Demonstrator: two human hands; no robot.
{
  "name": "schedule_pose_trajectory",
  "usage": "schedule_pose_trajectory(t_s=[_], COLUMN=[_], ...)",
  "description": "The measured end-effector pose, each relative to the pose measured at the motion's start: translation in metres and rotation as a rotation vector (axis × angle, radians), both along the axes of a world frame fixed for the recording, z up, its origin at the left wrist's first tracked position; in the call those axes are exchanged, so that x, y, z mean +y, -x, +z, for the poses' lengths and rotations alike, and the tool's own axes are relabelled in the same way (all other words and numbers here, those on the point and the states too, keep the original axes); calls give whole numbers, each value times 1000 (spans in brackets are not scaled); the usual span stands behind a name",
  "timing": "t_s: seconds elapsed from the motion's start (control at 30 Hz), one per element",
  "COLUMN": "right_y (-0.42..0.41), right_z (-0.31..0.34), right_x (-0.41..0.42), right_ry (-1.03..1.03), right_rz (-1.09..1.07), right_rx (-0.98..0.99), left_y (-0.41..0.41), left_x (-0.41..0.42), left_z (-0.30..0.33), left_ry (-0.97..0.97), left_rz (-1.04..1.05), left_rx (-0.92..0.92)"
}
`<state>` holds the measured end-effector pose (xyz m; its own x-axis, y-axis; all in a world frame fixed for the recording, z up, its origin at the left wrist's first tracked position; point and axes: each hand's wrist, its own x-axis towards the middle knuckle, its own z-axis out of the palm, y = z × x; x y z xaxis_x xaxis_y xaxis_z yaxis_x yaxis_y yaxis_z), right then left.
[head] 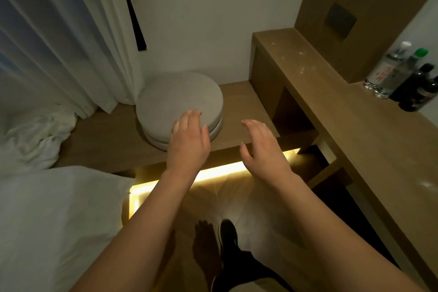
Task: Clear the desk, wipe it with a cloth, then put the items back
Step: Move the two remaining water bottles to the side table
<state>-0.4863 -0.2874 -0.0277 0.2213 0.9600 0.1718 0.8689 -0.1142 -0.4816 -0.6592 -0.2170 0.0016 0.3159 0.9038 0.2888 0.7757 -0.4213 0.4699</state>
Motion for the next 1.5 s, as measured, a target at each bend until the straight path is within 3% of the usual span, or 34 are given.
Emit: schedule_pose_trajectory(t_s=[0.5, 0.9, 1.07, 1.27, 1.5], right_y=[-122, -248, -298, -349, -430], right_z=[-7, 0, 6, -3, -17], right_x=[215, 270, 254, 202, 149], right_ry=[24, 87, 76, 49, 7], right_rz=[-128, -591, -819, -1092, -1214], right_rx=[67, 125, 145, 185, 267], left_y=[-137, -317, -399, -487, -579], left_x=[246, 365, 368, 317, 272], left_z=[-10, -23, -22, -29, -38], left_ry=[-2, 21, 35, 74, 166], left_rz=[-189, -662, -927, -1183, -1183], left_rx=[31, 35, 34, 51, 54])
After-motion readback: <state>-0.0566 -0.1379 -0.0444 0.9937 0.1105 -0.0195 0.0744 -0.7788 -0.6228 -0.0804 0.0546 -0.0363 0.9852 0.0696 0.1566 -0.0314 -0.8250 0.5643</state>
